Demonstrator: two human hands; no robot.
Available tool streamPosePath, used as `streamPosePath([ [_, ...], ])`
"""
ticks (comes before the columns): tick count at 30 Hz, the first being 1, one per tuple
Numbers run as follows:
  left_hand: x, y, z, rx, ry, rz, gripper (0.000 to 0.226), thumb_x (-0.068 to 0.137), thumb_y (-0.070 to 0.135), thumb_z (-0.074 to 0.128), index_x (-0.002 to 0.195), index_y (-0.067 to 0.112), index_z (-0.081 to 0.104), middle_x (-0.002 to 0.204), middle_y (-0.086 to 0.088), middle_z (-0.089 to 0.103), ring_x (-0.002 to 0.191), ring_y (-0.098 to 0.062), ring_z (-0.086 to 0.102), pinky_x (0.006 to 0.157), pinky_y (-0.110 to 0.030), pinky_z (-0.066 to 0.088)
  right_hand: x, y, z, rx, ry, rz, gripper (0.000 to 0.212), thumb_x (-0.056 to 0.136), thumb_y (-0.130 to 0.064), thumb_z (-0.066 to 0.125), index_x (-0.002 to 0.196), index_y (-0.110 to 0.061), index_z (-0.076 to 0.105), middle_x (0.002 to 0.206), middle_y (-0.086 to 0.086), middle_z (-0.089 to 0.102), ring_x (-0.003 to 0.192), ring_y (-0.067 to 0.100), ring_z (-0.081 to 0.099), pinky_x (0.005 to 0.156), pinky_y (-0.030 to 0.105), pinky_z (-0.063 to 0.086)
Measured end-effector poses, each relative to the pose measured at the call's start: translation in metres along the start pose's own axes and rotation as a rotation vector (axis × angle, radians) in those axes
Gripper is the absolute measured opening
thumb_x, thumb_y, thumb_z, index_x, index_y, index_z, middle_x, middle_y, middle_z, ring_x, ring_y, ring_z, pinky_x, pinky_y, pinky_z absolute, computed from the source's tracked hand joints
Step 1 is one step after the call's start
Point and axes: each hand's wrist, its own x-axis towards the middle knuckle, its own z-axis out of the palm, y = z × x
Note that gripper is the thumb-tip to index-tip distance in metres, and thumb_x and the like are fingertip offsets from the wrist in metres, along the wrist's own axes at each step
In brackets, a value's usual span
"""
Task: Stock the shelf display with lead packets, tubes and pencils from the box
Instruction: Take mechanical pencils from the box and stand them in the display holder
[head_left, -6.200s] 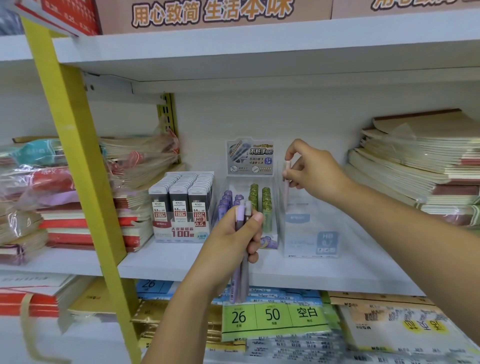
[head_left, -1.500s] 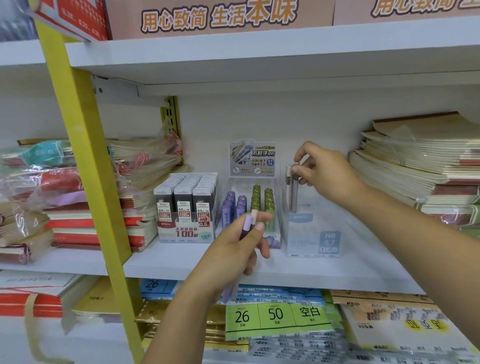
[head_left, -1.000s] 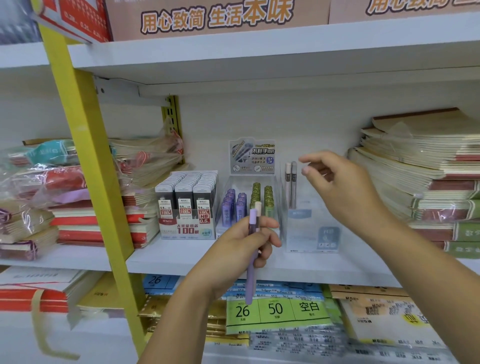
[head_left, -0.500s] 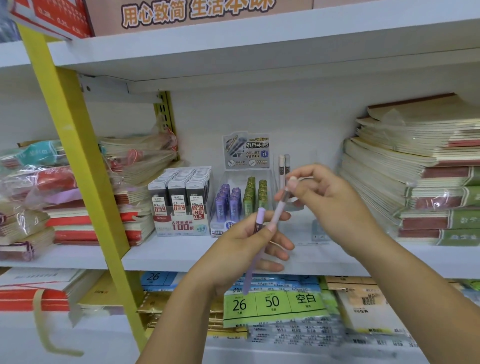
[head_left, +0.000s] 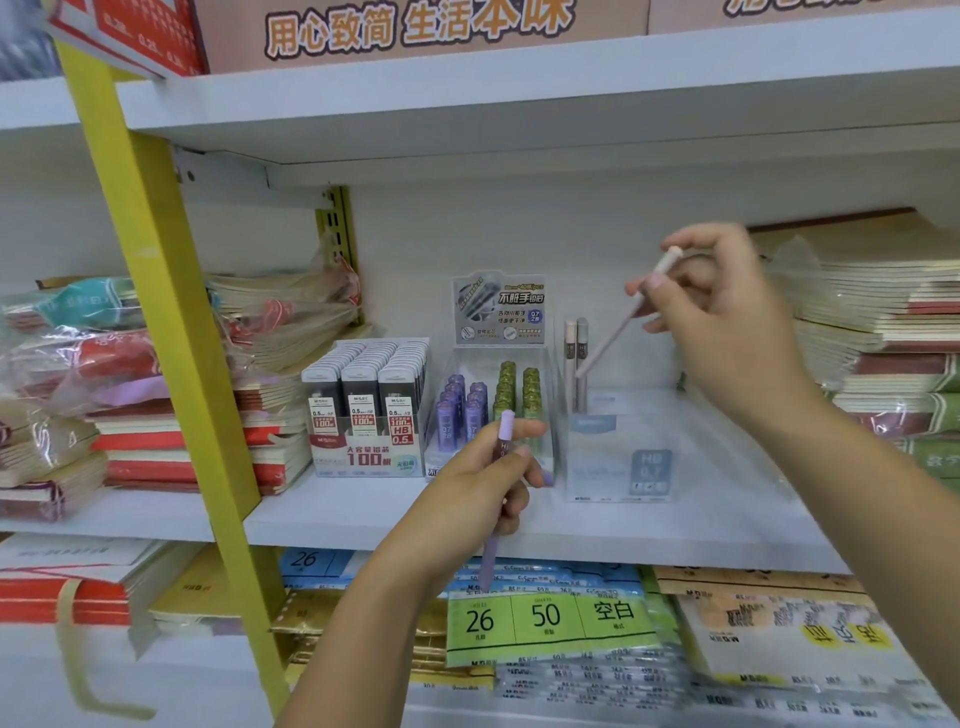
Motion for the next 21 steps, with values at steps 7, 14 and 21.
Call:
streamPosePath([
  [7, 0.001, -0.002, -0.003, 0.033, 0.022, 0.034, 0.024, 0.106, 0.028, 0.044, 0.118, 0.032, 0.064, 0.078, 0.006, 0.064, 0.062, -0.01, 0.047, 0.058, -0.024, 0.043, 0.006, 0.039, 0.021, -0.318, -0.283, 0.075, 0.032, 0.092, -0.015, 0.063, 0.087, -0.043, 0.048, 0.084, -0.005, 0.072, 0.074, 0.005, 0.069, 0.077, 0.043, 0.058],
  [14, 0.001, -0.002, -0.005, 0.094, 0.018, 0.083, 0.025, 0.106, 0.034, 0.041, 0.119, 0.041, 0.062, 0.076, 0.005, 0.063, 0.06, -0.012, 0.045, 0.063, -0.028, 0.042, 0.009, 0.043, 0.027, -0.399, -0.306, 0.034, 0.028, 0.091, -0.02, 0.064, 0.092, -0.039, 0.042, 0.073, -0.008, 0.07, 0.067, -0.001, 0.065, 0.068, 0.034, 0.055],
  [21, 0.002, -0.003, -0.008, -0.016, 0.016, 0.033, 0.023, 0.106, 0.023, 0.045, 0.122, 0.028, 0.061, 0.07, 0.005, 0.057, 0.055, -0.01, 0.036, 0.053, -0.022, 0.036, 0.019, 0.049, 0.036, -0.426, -0.318, 0.052, 0.024, 0.089, -0.018, 0.067, 0.096, -0.029, 0.047, 0.068, -0.002, 0.069, 0.062, 0.006, 0.066, 0.07, 0.039, 0.058],
])
